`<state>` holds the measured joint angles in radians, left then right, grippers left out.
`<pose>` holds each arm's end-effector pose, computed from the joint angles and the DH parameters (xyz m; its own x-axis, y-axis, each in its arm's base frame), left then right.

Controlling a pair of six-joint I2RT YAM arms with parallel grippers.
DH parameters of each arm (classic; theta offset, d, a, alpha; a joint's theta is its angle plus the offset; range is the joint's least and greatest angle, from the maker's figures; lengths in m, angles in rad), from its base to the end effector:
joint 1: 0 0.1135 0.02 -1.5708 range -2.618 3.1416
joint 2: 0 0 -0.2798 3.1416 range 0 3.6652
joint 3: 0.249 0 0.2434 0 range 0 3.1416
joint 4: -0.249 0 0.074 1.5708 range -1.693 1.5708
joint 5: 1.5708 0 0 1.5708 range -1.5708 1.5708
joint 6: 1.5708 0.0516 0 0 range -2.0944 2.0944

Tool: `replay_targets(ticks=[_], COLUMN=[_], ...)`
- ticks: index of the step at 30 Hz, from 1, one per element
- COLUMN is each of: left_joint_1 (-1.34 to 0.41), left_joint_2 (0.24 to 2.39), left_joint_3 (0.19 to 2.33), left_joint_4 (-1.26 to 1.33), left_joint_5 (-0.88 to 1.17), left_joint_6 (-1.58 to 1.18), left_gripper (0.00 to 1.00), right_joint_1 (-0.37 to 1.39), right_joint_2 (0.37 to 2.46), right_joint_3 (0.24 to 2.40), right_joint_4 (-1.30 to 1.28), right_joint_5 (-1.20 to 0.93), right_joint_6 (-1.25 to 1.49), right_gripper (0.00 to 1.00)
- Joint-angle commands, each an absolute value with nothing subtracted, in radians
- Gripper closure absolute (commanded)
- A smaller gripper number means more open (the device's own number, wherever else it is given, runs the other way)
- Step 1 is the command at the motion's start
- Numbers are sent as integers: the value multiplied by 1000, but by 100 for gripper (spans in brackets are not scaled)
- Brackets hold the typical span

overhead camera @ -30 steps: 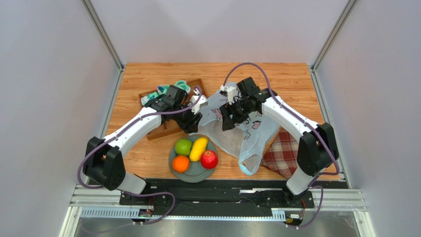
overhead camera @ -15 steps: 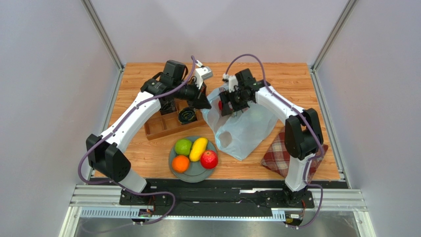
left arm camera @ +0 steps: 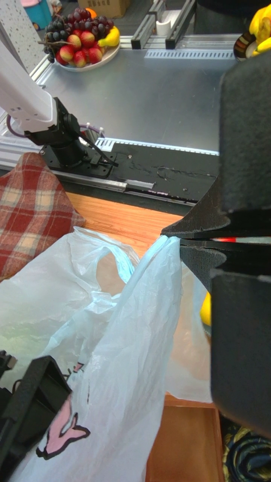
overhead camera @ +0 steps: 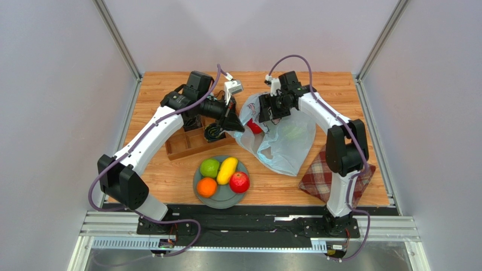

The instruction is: Take the fake fruits out of the plastic bag

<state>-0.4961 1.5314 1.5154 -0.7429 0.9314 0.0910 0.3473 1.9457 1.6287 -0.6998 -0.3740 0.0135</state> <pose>0.2633 -0.1896 0.3772 -0.5303 0.3487 -0.7728 0.8478 0.2168 -0.4840 0.3974 0.1639 0.2535 -0.8063 -0.2785 -0.5218 -0.4867 0.8137 0.3178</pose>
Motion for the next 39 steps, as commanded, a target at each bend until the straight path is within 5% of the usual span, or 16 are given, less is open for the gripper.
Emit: replay_targets(ticks=[1,6,11,17,21,34,39], left_joint_1=[-500,-500,-494,-489,-479,-469,-469], left_joint_2=[1529,1568,1604,1641,1640,1586,1589], left_joint_3=[1519,1574,1575,1623,1631,1568,1572], left_joint_4=[-735,-738,-661,-627,-637,-670,-658], left_joint_5=[945,893,890,949,976,976,1002], left_joint_6=[94,68,-23,-90,-86,-38,-44], left_gripper=[100,100,100,100,100,100,100], right_joint_1=[376,377,379,477,477,474,468], right_joint_2=[2000,1860,1625,1581,1735,1967,1983], right_joint_3=[1748,1731,1386,1293,1435,1667,1678], right_joint_4=[-702,-833,-722,-551,-571,-572,-549], right_joint_5=[-341,-325,-558,-537,-477,-350,-327], right_joint_6=[48,3,-104,-169,-123,-89,-94], right_gripper=[23,22,32,76,85,82,59])
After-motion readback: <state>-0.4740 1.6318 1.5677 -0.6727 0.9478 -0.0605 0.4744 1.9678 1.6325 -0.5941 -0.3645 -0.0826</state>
